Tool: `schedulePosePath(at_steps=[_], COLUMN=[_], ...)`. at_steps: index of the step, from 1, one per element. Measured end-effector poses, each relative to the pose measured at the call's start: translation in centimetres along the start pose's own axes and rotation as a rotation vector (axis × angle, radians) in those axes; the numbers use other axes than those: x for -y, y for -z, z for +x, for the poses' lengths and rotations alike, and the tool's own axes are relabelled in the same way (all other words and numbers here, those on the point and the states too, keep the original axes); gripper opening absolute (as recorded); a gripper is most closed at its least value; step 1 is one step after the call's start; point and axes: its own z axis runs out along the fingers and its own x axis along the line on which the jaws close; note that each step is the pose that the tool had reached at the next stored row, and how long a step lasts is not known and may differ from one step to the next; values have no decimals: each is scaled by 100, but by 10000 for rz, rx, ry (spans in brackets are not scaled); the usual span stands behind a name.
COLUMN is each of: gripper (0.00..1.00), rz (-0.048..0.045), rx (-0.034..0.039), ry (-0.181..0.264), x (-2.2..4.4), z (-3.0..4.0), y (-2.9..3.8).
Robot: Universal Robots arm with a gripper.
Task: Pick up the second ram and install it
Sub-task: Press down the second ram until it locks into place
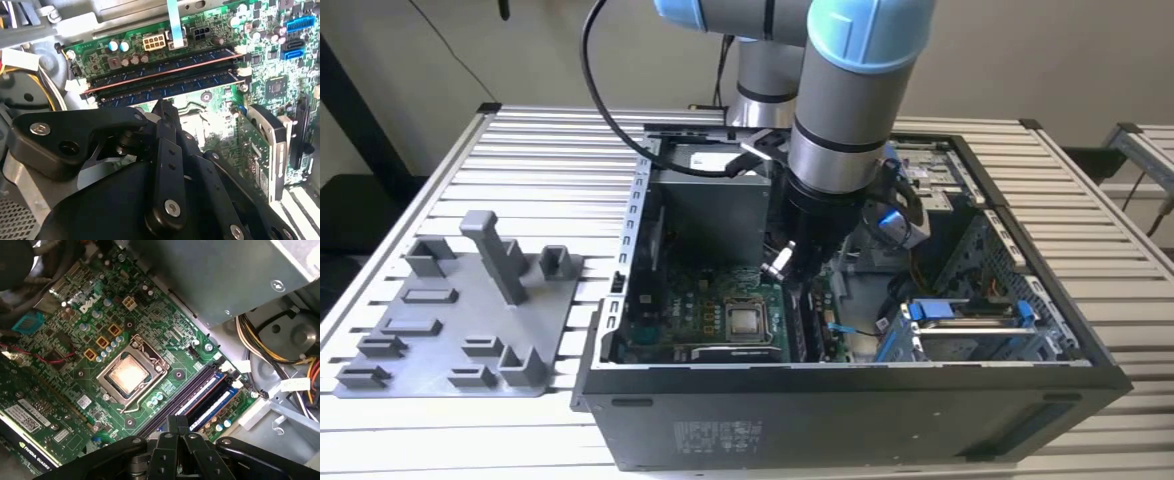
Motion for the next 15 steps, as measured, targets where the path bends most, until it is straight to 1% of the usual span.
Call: schedulePosePath(at_steps=[9,15], gripper=[11,11], rz=[-11,-22], rx=[-9,-14], ry=[746,1390], x=[0,0], z=[0,0], y=[0,-1])
